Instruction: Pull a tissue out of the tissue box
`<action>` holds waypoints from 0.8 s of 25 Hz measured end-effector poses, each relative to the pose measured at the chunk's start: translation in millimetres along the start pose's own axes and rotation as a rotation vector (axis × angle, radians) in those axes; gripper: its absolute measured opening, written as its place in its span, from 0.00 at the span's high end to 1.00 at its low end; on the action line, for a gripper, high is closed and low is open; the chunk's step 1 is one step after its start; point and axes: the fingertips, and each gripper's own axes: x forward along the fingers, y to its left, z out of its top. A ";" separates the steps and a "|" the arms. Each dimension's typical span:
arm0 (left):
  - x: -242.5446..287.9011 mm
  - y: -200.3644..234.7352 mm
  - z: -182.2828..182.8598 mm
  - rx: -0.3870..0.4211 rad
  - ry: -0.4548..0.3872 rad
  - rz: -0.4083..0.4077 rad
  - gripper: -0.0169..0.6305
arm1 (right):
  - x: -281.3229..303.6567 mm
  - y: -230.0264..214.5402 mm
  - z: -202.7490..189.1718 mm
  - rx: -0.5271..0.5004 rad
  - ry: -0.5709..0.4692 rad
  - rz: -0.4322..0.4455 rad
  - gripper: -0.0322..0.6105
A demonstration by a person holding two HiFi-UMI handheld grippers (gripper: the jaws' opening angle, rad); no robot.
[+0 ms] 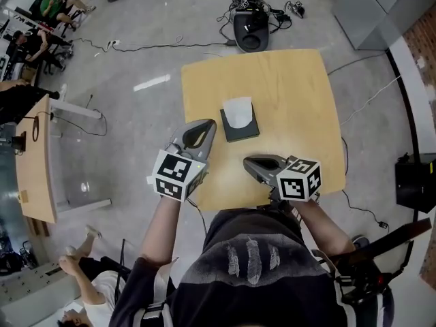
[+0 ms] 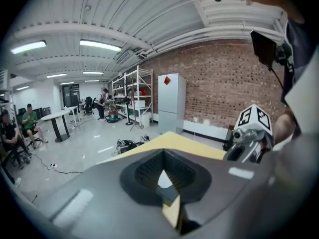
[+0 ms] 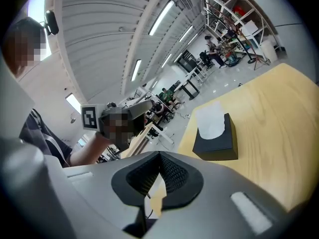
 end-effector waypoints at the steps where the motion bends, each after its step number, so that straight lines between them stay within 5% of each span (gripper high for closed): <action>1: 4.4 1.9 -4.9 -0.009 0.016 -0.002 0.97 | 0.0 -1.3 -1.2 0.004 0.001 -0.004 0.95; 7: 27.2 13.4 -23.4 -0.106 0.050 -0.035 0.94 | -0.4 -6.5 -5.2 0.057 0.006 -0.025 0.95; 13: 48.7 13.3 -45.4 -0.174 0.122 -0.116 0.53 | 1.7 -6.8 -9.3 0.072 0.020 -0.032 0.95; 20: 79.2 25.2 -66.4 -0.218 0.165 -0.140 0.45 | 3.8 -5.0 -5.0 0.066 0.027 -0.034 0.95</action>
